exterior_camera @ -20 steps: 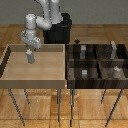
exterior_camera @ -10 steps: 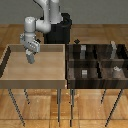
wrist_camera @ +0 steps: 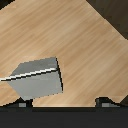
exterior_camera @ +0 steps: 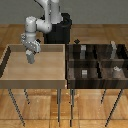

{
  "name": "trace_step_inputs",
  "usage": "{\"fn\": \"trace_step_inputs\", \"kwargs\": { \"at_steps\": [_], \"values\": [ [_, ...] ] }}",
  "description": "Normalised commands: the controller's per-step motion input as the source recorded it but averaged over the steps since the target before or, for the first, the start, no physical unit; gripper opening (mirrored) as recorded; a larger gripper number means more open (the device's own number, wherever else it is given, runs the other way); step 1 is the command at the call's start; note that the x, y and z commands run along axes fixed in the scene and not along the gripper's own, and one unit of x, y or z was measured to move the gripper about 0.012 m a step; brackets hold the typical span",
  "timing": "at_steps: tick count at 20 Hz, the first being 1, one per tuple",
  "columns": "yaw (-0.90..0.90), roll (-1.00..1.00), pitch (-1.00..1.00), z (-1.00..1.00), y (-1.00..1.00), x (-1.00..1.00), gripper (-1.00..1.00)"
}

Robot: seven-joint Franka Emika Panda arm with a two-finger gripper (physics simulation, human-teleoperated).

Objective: Place the milk carton into the appropriate compartment.

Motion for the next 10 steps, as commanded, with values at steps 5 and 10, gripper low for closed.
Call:
{"fn": "trace_step_inputs", "kwargs": {
  "at_steps": [5,10],
  "values": [
    [0.0,0.0,0.0,0.0,0.2,0.0,1.0],
    [0.0,0.0,0.0,0.0,-0.2,0.0,1.0]
  ]
}}
